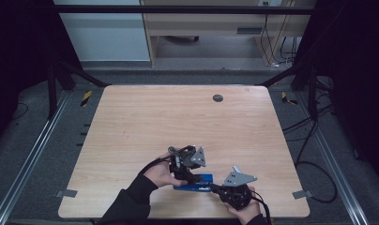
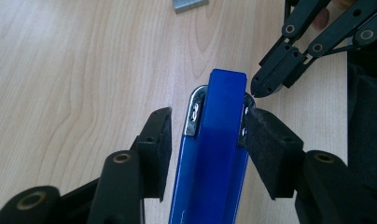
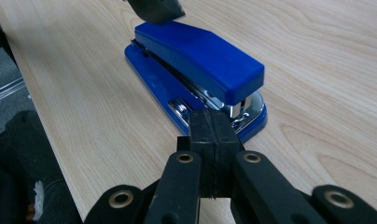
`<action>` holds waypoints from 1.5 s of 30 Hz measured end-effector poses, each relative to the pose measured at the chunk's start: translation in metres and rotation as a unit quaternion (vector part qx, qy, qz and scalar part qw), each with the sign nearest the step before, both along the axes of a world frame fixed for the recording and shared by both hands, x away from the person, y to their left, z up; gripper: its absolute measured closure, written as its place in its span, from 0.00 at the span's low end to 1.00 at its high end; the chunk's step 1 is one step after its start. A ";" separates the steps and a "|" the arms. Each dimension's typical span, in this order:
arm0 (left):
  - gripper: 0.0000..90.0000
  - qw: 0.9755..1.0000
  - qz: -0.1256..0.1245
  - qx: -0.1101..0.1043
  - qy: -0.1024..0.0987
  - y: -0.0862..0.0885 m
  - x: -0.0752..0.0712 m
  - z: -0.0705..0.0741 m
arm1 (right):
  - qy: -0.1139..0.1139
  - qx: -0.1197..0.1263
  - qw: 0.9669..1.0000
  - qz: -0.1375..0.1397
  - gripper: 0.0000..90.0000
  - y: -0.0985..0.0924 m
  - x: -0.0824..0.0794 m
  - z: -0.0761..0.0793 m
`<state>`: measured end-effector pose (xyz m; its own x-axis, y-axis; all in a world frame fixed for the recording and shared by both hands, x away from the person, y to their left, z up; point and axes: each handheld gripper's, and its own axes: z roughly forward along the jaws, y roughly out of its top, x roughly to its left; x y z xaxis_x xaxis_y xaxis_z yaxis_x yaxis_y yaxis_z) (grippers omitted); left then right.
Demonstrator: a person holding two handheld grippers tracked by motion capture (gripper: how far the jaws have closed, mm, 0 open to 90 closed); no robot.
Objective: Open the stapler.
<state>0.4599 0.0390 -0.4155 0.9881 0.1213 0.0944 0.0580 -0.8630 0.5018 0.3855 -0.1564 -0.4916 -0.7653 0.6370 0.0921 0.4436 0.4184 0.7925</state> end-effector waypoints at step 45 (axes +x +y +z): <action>0.72 0.988 -0.075 0.133 0.018 -0.039 0.011 -0.028 | -0.006 0.017 1.000 -0.006 1.00 0.003 0.007 -0.009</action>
<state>0.4704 0.0000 -0.4435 0.9964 -0.0509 0.0674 -0.0666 -0.9645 0.2554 0.3928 -0.1536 -0.5007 -0.7586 0.6431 0.1042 0.4382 0.3854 0.8120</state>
